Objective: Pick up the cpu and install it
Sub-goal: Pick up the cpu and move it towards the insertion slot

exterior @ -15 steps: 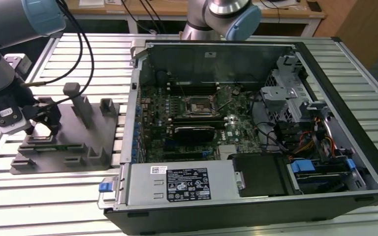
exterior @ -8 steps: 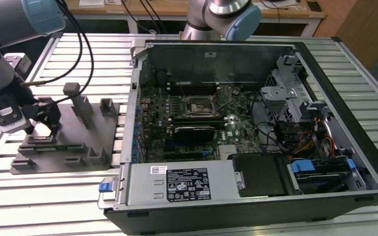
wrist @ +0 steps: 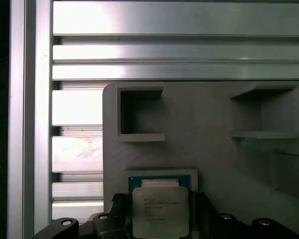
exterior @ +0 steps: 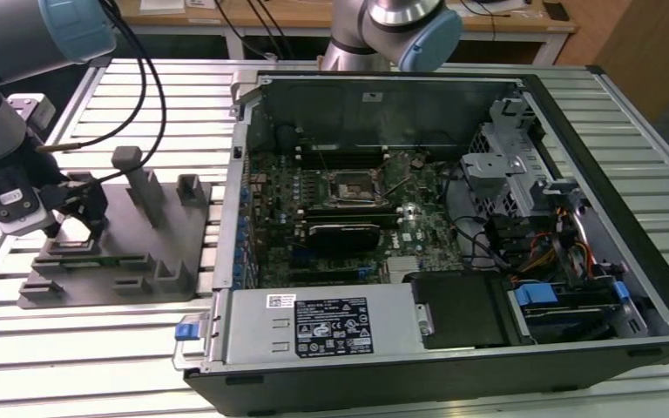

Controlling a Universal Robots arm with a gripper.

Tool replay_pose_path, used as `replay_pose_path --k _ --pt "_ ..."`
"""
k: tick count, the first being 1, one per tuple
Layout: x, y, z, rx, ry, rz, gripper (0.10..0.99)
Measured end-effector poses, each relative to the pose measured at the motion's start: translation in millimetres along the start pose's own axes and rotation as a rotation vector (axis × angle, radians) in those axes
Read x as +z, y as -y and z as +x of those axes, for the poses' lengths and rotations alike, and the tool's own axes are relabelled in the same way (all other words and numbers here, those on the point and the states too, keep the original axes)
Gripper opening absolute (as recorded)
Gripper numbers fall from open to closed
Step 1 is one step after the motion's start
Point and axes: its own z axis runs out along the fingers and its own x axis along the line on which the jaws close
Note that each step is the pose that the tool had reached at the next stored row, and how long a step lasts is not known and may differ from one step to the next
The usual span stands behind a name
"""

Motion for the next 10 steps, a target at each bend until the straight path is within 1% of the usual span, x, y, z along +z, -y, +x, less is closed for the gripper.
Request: replay_pose_path --k 4,5,10 --pt "0.0 -0.1 0.0 0.0 0.0 0.0 0.647" --pt "0.1 -0.2 0.0 0.0 0.0001 0.0 0.576" --pt "-0.6 -0.3 0.0 0.0 0.0002 0.0 0.576"
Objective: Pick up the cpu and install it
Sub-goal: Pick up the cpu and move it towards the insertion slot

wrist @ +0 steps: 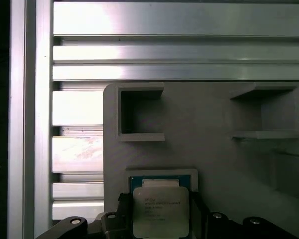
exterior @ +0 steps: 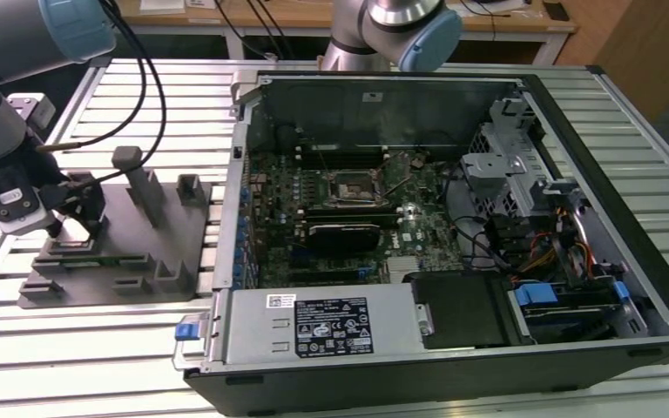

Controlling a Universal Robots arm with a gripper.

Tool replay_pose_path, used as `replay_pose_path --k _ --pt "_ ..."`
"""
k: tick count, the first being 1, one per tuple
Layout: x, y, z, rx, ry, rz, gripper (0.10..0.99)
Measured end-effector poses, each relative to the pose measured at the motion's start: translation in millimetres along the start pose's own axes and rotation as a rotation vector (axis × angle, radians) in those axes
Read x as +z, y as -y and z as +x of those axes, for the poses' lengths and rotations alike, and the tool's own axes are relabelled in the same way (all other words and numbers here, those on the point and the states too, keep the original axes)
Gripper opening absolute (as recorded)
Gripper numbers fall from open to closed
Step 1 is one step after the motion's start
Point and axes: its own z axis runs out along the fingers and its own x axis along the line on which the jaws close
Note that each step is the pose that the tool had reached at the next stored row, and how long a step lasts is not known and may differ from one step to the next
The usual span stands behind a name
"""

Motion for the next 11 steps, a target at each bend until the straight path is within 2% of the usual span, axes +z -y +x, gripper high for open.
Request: replay_pose_path --k 11 --pt "-0.2 0.1 1.0 0.0 -0.0001 0.0 0.576"
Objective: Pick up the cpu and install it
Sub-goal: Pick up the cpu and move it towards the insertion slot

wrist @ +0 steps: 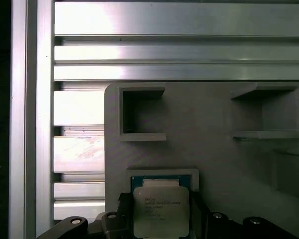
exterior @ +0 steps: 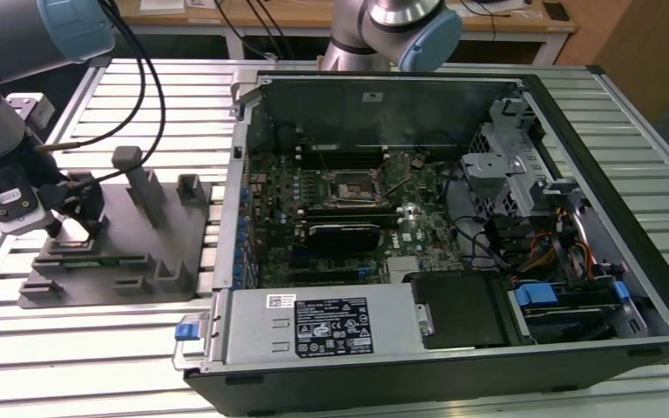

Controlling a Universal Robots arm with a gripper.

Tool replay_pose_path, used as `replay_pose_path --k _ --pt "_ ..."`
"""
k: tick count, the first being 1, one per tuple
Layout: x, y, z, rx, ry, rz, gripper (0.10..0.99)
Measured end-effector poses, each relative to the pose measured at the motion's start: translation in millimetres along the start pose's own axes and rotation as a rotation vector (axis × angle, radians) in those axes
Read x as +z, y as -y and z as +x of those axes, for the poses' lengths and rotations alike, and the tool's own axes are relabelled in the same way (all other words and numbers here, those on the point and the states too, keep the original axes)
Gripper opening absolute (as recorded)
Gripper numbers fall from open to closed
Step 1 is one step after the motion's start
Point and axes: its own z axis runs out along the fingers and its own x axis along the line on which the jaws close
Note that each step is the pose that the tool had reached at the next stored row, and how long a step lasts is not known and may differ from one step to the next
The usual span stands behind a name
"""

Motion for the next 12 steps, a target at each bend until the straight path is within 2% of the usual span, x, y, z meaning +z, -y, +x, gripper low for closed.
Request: replay_pose_path --k 3,8,12 --pt "0.0 0.0 0.0 0.0 0.0 0.0 0.541" --pt "-0.3 0.0 0.1 0.0 0.0001 0.0 0.541" --pt "-5.6 -0.3 0.0 0.0 -0.0001 0.0 0.541"
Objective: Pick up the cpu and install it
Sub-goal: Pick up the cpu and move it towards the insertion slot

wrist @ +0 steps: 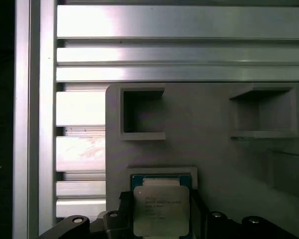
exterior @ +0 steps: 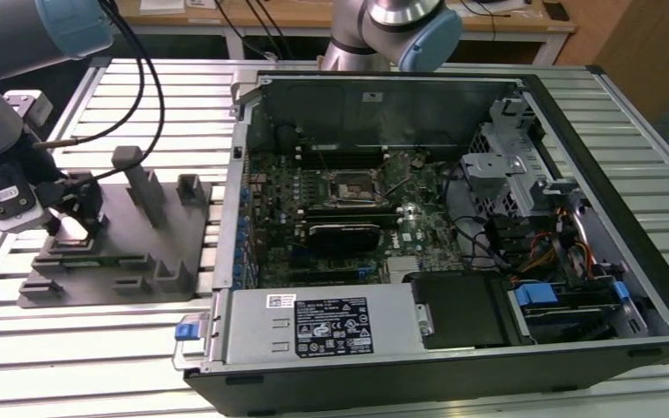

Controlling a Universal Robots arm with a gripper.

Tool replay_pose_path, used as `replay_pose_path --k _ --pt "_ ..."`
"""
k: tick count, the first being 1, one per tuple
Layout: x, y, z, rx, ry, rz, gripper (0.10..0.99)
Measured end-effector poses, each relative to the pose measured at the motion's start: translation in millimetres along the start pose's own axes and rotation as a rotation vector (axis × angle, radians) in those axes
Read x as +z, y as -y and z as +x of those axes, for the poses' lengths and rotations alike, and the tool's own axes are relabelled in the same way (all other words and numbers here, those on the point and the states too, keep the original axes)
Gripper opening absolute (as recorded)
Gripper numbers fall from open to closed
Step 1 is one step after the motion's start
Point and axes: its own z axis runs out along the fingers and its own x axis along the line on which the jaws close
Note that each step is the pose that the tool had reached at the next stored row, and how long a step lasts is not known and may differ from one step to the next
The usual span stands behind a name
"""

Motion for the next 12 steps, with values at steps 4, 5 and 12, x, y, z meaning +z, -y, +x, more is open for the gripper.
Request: replay_pose_path --k 4,5,12 --pt "-7.3 -0.4 -0.3 0.0 0.0002 0.0 0.541" --pt "-9.1 -0.4 -0.3 0.0 0.0001 0.0 0.541" --pt "-24.4 -1.2 -0.8 0.0 0.0002 0.0 0.541"
